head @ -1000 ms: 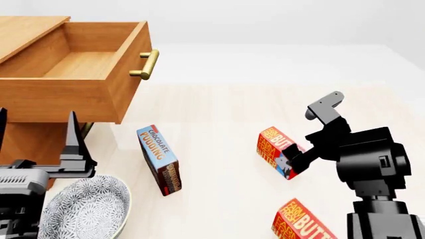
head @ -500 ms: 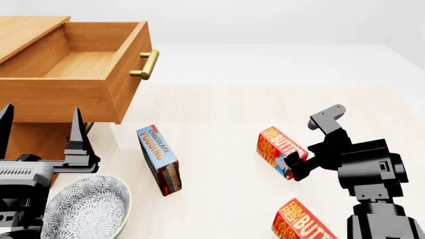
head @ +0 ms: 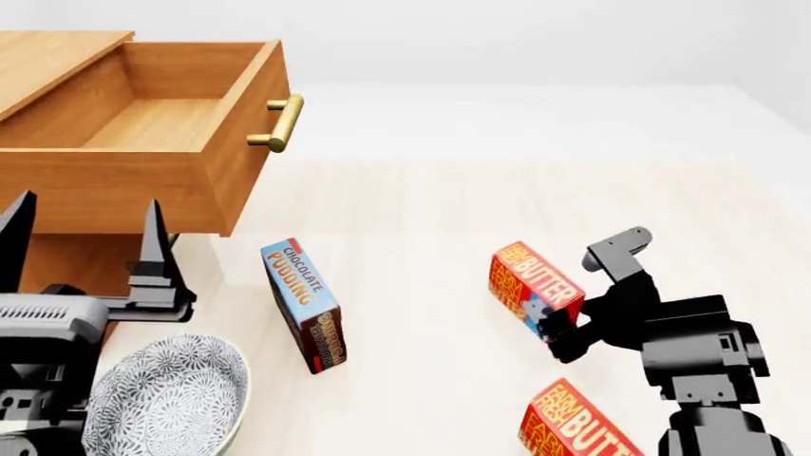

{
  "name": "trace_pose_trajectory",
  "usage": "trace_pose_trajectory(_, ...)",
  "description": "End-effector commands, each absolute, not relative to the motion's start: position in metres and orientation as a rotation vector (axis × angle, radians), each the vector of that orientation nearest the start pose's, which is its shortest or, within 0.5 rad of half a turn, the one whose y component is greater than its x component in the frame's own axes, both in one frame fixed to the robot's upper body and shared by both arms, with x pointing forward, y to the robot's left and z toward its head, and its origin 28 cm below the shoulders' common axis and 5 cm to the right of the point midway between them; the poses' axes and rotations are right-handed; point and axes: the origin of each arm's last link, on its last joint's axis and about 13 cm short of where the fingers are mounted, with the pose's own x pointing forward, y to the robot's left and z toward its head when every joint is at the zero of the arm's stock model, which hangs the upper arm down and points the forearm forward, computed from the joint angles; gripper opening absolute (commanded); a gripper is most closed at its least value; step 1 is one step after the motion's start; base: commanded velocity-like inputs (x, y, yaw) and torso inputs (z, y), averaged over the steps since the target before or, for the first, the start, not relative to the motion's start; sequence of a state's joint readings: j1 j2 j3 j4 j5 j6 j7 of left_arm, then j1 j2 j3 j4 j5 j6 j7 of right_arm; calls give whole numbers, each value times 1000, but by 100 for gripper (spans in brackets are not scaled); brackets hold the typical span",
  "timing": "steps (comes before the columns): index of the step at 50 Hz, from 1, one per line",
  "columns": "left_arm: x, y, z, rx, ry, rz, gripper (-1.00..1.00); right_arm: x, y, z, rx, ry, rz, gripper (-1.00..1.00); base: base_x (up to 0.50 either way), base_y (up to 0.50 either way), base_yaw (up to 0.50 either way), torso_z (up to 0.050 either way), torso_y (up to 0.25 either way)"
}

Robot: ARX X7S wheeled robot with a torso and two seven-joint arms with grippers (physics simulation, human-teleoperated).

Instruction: Put the butter at the front in the top drawer of the cabinet and close it.

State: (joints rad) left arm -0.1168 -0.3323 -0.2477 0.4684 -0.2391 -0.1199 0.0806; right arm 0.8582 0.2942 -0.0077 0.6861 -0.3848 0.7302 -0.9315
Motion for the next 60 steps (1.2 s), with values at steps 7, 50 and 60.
trace_pose_trajectory(7, 215, 303, 154, 150, -502, 28, 100, 347, -233, 127, -198, 507, 399, -100, 0, 0, 0, 0, 0)
trace_pose_trajectory(50, 300, 273, 405, 1392, -937, -296, 100, 298, -185, 327, -1218, -245, 6, -100, 0, 0, 0, 0, 2)
trace_pose_trajectory(60, 315, 258, 412, 1513, -941, -423, 100, 291, -192, 340, -1431, -312, -63, -100, 0, 0, 0, 0, 1)
